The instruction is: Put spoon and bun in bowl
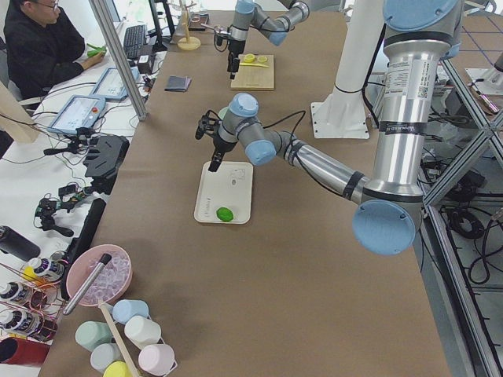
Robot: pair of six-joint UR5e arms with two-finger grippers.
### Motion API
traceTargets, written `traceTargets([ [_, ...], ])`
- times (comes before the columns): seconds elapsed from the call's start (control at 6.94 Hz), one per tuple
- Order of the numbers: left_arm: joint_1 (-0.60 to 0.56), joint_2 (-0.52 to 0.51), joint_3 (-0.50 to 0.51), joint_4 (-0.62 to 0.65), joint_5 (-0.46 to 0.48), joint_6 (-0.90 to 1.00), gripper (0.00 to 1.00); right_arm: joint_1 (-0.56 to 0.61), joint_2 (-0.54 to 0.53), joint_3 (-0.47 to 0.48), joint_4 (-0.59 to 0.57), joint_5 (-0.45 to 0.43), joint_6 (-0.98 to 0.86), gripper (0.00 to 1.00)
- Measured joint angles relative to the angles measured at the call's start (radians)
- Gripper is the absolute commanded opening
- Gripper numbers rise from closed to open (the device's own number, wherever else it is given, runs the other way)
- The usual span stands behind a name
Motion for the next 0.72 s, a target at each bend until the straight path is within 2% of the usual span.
traceTargets([
  [0.14,-0.013,0.011,0.029,0.000,0.001,0.002,0.98,0.082,-0.123,0.054,-0.023,0.012,-0.143,1.00],
  [0.43,-0.122,0.041,0.080,0.016,-0.016,0.071,0.98,0.265,-0.303,0.070,-0.029,0.063,-0.272,1.00],
  [0.72,-0.330,0.066,0.095,0.143,-0.117,0.322,0.98,0.516,-0.410,0.009,-0.036,0.260,-0.483,1.00],
])
